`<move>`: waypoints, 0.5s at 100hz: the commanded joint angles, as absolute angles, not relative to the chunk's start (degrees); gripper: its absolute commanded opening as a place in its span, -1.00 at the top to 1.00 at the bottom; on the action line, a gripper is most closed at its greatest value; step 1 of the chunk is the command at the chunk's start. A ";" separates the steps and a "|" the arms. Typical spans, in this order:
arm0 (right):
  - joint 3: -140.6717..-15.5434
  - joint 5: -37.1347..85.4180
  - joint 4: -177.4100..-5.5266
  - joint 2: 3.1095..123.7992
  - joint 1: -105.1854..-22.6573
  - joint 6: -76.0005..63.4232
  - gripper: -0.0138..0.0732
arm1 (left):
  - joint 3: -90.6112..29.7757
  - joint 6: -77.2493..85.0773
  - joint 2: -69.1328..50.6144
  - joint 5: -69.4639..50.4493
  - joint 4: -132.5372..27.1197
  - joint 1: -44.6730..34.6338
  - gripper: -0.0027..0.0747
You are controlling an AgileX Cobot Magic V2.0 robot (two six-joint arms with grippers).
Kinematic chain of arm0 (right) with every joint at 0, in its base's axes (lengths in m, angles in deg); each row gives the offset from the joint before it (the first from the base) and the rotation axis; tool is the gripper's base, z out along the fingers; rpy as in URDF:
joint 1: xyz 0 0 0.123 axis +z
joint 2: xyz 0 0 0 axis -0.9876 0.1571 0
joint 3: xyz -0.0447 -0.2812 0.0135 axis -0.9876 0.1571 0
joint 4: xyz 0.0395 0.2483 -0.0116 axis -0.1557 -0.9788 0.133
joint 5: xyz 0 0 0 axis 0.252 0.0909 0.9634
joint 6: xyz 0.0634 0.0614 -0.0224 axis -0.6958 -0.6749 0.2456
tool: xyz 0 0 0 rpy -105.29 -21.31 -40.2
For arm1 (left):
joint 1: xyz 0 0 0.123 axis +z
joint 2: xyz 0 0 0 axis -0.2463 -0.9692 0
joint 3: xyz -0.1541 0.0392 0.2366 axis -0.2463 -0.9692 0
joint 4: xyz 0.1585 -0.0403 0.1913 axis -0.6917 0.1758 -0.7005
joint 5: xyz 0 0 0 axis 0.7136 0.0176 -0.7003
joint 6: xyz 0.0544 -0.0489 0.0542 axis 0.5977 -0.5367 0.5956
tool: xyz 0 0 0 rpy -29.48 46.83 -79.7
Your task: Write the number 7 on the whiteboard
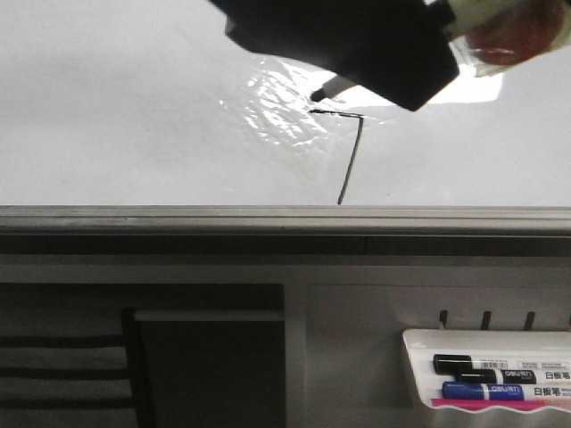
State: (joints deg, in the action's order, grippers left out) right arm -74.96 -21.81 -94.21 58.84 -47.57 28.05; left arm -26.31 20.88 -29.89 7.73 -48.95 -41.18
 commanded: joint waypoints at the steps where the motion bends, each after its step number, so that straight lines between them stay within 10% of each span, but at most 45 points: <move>1: -76.61 -19.84 -94.92 58.09 -47.57 28.69 0.78 | -24.32 20.82 -27.75 5.12 -47.41 -41.50 0.63; 16: -76.61 -19.84 -94.92 58.09 -47.57 28.69 0.72 | -24.32 20.82 -27.75 5.12 -47.41 -41.50 0.89; 50: -76.83 -20.49 -93.98 57.22 -49.95 22.83 -0.19 | -24.32 16.83 -27.75 5.79 -49.85 -38.71 0.98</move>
